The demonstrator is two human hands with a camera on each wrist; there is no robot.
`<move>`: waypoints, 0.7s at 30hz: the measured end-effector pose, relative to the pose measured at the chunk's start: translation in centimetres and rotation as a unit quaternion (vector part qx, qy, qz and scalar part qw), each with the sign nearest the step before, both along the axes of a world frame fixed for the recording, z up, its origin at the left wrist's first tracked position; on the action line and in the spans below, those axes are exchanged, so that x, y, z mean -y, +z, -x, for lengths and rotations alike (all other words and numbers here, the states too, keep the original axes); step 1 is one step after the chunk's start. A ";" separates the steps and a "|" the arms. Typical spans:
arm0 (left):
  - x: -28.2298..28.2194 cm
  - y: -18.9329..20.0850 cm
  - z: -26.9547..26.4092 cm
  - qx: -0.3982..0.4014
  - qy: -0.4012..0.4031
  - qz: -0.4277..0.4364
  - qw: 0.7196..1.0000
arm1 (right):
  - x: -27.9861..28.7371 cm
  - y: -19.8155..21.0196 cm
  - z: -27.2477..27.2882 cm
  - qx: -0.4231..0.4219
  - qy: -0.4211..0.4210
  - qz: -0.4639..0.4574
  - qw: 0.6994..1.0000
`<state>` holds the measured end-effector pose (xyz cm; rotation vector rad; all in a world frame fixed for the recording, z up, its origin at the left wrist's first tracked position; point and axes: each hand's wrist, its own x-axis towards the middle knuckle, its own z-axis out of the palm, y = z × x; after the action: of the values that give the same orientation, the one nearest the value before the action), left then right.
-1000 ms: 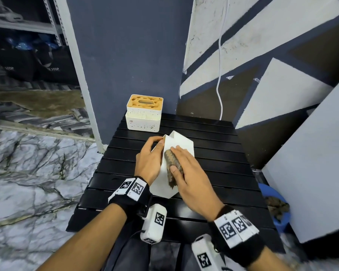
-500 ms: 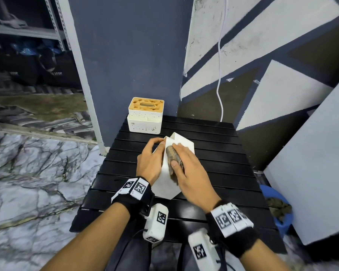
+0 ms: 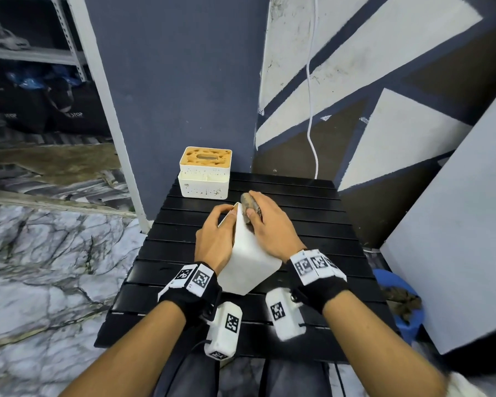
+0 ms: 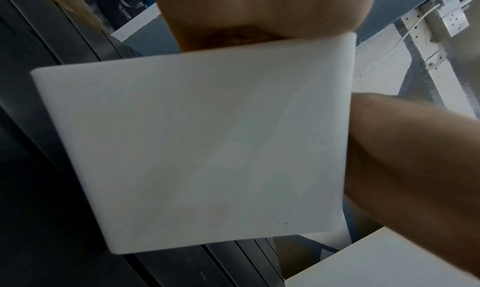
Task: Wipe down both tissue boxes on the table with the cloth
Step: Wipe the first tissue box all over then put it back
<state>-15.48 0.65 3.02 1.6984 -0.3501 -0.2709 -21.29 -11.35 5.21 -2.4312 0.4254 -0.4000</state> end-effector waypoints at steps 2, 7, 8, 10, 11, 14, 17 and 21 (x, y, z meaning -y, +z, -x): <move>-0.1 -0.2 -0.2 0.000 0.003 0.001 1.000 | -1.5 -0.5 2.1 0.030 0.017 0.007 0.999; -0.3 -0.7 -0.5 0.009 -0.004 0.007 1.000 | -4.4 -2.1 6.3 0.047 0.048 0.018 0.998; -0.3 -0.6 -0.4 0.009 -0.006 0.006 1.000 | -4.1 -1.9 5.9 0.050 0.046 0.018 0.998; -0.3 -0.6 -0.5 0.009 -0.007 -0.001 1.000 | -3.0 -1.0 3.9 0.049 0.039 0.018 0.998; -0.3 -0.7 -0.6 0.008 -0.006 -0.005 1.000 | -2.3 -0.7 2.7 0.042 0.036 0.018 0.998; -0.7 -0.9 -0.9 0.007 -0.003 -0.006 1.000 | -0.6 0.0 -0.6 -0.002 0.042 0.022 0.999; -1.0 -1.3 -1.4 -0.007 -0.006 -0.003 1.000 | 0.3 0.7 -1.9 -0.036 0.066 0.043 0.996; -0.8 -1.5 -2.3 -0.091 -0.035 0.021 0.995 | 1.6 1.4 -1.4 -0.038 0.050 -0.006 0.998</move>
<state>-13.21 1.42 1.55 1.6086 -0.2790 -0.4634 -19.90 -12.95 6.59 -2.4507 0.3370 -0.2612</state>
